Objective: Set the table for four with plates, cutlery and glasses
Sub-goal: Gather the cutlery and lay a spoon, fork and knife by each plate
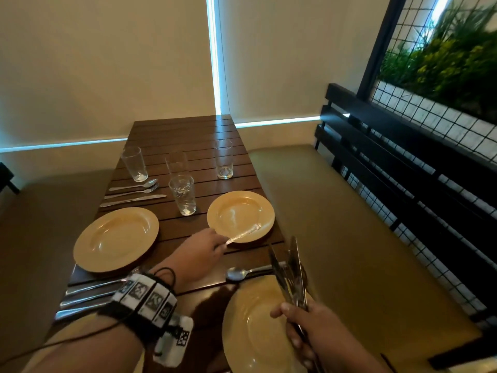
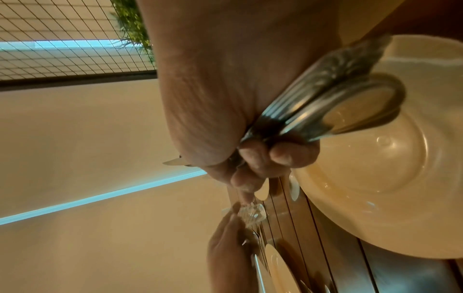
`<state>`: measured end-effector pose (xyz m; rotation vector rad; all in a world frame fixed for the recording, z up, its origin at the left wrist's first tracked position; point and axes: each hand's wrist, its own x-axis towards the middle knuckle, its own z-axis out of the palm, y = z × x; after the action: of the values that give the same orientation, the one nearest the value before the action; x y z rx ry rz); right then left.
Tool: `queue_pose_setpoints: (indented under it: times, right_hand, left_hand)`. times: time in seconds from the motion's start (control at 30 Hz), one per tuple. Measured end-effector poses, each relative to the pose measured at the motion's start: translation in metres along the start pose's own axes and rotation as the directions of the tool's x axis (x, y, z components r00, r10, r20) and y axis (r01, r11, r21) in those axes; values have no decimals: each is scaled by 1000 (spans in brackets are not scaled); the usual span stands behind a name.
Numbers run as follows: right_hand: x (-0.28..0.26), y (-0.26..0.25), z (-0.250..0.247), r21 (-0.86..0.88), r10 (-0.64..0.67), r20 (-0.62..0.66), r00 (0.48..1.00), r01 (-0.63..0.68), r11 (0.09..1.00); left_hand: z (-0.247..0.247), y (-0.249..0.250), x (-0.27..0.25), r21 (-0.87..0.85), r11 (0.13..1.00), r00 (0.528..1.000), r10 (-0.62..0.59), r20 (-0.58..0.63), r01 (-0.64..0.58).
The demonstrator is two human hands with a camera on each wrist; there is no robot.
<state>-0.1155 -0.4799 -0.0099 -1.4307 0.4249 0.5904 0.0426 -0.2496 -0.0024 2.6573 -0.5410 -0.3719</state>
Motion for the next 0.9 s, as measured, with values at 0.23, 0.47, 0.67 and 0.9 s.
queue_pose_setpoints:
  times: [0.23,0.47,0.67,0.9]
  right_hand:
    - [-4,-1,-21,48,39,-40,998,-37,998]
    - [-6,1,-33,86,37,-111,993,-28,996]
    - [-3,-2,-31,114,22,-114,993,-9,993]
    - [5,-4,-29,136,-3,-77,997,13,991]
  left_hand:
    - [71,14,71,23,998,994,-60,87,58]
    - [97,12,97,225,974,998,5,63,-19]
    - [100,8,101,344,937,996,31,88,-60]
    - [103,5,101,295,955,994,-3,112,-31]
